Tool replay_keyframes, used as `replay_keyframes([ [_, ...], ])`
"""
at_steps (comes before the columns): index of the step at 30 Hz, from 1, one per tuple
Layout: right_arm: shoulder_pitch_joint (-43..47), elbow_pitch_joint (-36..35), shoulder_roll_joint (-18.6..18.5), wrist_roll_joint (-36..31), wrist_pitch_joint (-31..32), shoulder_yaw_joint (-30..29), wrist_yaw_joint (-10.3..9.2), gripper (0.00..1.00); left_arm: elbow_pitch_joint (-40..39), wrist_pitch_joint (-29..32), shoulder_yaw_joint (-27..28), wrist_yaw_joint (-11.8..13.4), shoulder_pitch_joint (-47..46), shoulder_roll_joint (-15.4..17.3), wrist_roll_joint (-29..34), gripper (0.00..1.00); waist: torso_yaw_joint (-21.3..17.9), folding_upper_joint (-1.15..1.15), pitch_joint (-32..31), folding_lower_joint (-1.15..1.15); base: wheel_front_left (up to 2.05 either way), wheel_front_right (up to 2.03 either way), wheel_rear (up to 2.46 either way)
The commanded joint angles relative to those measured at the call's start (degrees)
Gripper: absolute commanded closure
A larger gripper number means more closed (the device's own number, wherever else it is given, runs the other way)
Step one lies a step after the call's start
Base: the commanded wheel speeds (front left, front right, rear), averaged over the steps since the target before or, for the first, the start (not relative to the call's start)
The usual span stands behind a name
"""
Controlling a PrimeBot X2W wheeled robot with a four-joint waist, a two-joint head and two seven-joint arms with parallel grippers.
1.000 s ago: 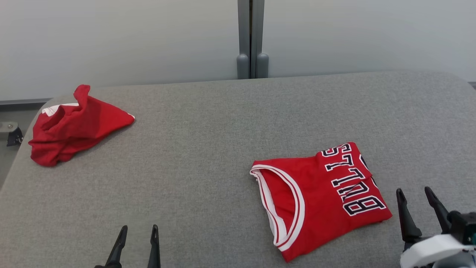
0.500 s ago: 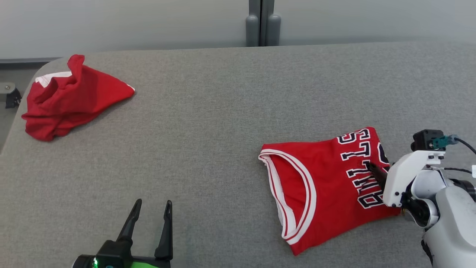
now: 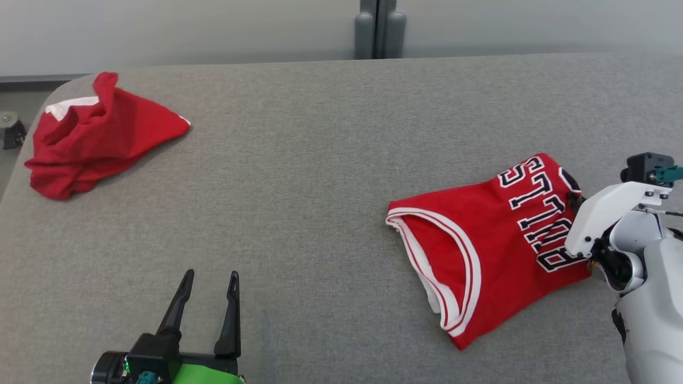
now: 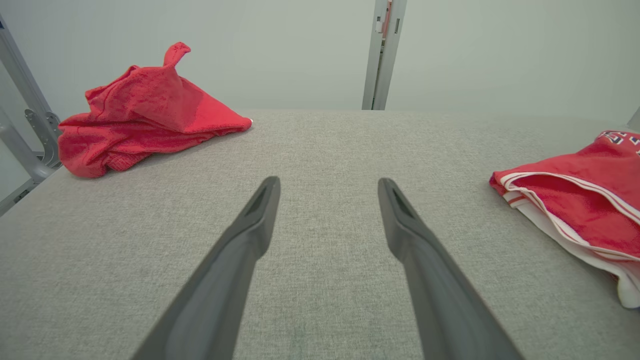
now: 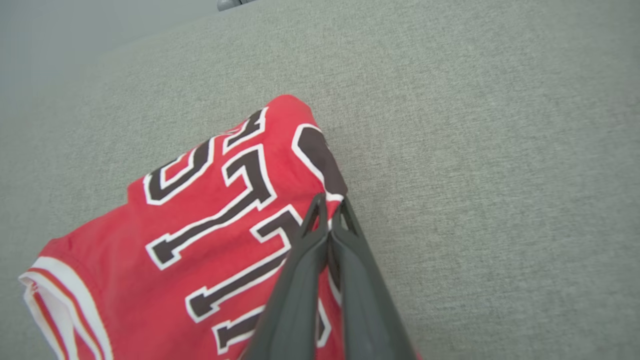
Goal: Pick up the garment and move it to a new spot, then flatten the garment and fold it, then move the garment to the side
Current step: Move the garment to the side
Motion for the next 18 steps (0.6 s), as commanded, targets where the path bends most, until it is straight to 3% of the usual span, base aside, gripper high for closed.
replay_keyframes([
  [1,-1.08,0.08,-0.34,-1.26,-0.63,-1.08,-0.1,1.0,-0.49,0.01,0.62,-0.45,-1.48,0.13,0.96,0.0,-8.0,0.0,3.69,0.0,0.0,0.0,0.0],
  [5,-4.01,-0.18,0.46,-4.79,-3.89,-4.16,-0.09,1.0,-1.15,0.0,0.83,-1.43,-3.87,1.52,2.49,0.0,-13.19,0.0,8.6,0.0,0.0,0.0,0.0],
  [8,-6.41,0.21,0.89,-6.97,-7.67,-6.69,-0.09,1.0,-1.41,0.02,-0.41,-1.96,-6.47,3.07,3.47,0.0,-14.54,0.0,12.39,0.0,0.0,0.0,0.0],
  [14,-14.69,2.54,-0.22,-13.03,-15.89,-15.42,-0.09,1.0,-1.59,0.01,-3.31,-2.31,-12.19,7.03,4.24,0.0,-12.42,0.0,19.85,0.0,0.0,0.0,0.0],
  [18,-20.54,5.04,-3.16,-17.52,-19.2,-22.61,-0.09,1.0,-2.53,0.01,-3.62,-2.34,-13.76,8.93,3.64,0.0,-9.6,0.0,22.57,0.0,0.0,0.0,0.0],
])
